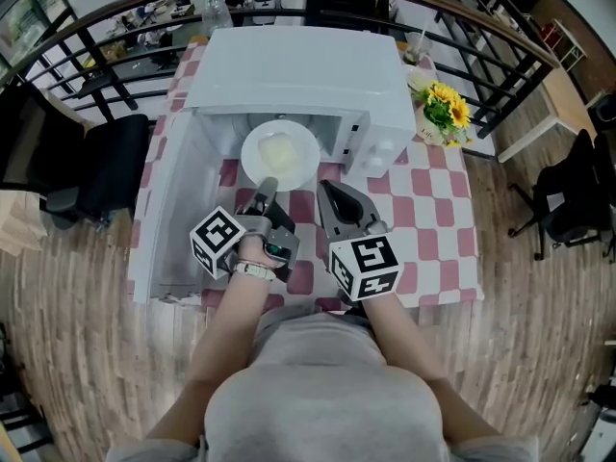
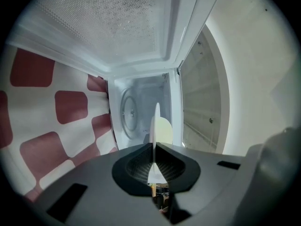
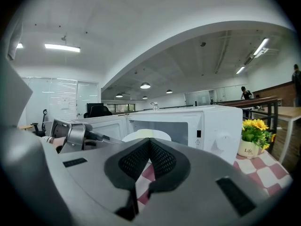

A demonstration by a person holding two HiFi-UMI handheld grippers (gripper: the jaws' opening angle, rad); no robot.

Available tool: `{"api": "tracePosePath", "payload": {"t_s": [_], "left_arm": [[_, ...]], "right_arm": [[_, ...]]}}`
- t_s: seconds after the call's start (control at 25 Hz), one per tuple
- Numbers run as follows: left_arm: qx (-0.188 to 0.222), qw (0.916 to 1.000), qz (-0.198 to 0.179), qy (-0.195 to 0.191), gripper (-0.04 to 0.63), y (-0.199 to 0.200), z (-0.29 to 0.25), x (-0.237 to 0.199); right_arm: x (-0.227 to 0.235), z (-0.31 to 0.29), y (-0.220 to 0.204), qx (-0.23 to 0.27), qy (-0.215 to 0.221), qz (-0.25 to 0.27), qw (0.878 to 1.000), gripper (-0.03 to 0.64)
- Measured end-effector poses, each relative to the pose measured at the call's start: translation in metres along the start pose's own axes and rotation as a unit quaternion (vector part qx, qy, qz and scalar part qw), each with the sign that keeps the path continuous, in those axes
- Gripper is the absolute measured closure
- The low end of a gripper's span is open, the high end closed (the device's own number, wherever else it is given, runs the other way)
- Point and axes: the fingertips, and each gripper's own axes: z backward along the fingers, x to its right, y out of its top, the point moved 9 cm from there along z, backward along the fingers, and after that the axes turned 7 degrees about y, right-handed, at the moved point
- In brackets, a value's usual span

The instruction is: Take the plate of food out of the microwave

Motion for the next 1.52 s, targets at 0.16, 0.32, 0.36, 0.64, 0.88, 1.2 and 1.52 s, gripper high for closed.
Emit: {"api": "tracePosePath", "payload": {"t_s": [0.16,0.32,0.36,0.64,0.88,1.2,1.52], "left_arm": [[-0.006,1.0,0.0,-0.003,0.58,-0.002,0.003,0.004],[-0.009,0.9999,-0.001,-0.009,0.58,-0.003,0.007,0.01],[-0.009,0.9999,0.0,-0.011,0.58,-0.003,0.008,0.011],[-0.019,0.9996,-0.008,-0.019,0.58,-0.003,0.02,0.023],[-0.023,0.9993,-0.012,-0.026,0.58,-0.001,0.024,0.029],[-0.02,0.999,-0.01,-0.039,0.58,0.001,0.03,0.036],[-0.022,0.999,-0.005,-0.04,0.58,-0.001,0.034,0.034]], "right_arm": [[0.0,0.005,0.0,0.001,-0.009,-0.013,1.0,0.592],[-0.004,0.004,0.002,0.0,-0.018,-0.011,1.0,0.592],[-0.005,0.004,0.003,0.001,-0.019,-0.011,1.0,0.592],[-0.011,0.0,0.007,0.008,-0.029,-0.016,0.999,0.592],[-0.011,-0.001,0.01,0.02,-0.054,-0.013,0.998,0.592],[-0.018,0.0,0.011,0.017,-0.056,0.0,0.998,0.592],[-0.025,0.003,0.013,0.019,-0.048,0.011,0.999,0.592]]}}
